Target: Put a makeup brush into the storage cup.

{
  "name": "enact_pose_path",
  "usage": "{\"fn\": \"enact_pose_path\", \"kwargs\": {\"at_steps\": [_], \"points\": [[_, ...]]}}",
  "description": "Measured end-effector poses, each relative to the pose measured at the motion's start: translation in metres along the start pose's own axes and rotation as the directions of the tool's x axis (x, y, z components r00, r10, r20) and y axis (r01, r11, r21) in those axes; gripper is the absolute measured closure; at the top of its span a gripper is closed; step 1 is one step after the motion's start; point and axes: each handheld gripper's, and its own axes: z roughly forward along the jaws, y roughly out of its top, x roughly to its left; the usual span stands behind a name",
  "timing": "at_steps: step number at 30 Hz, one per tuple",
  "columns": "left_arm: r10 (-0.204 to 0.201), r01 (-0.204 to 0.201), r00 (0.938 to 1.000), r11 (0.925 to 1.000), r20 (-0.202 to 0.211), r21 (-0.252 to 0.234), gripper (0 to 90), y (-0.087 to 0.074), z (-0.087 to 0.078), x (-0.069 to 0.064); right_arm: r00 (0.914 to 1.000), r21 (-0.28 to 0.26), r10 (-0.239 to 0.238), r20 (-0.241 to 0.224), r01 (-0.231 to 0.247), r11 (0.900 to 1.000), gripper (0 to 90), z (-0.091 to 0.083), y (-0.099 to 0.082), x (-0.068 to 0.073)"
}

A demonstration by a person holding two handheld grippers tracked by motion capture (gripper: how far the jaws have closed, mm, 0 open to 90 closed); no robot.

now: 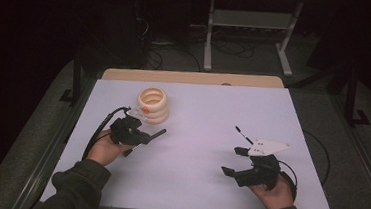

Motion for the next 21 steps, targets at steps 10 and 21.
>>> {"fn": "enact_pose_path", "kwargs": {"at_steps": [10, 21], "points": [[0.073, -0.072, 0.9958, 0.9971, 0.055, -0.027, 79.7, -0.003, -0.010, -0.020, 0.9924, 0.062, -0.102, -0.069, 0.106, 0.9924, 18.2, 0.014, 0.049, 0.017], [0.156, -0.150, 0.9831, 0.9866, 0.096, -0.064, 79.7, 0.001, -0.019, -0.039, 0.9609, 0.122, -0.212, -0.179, 0.235, 0.9643, 17.1, 0.041, 0.092, 0.029]]}}
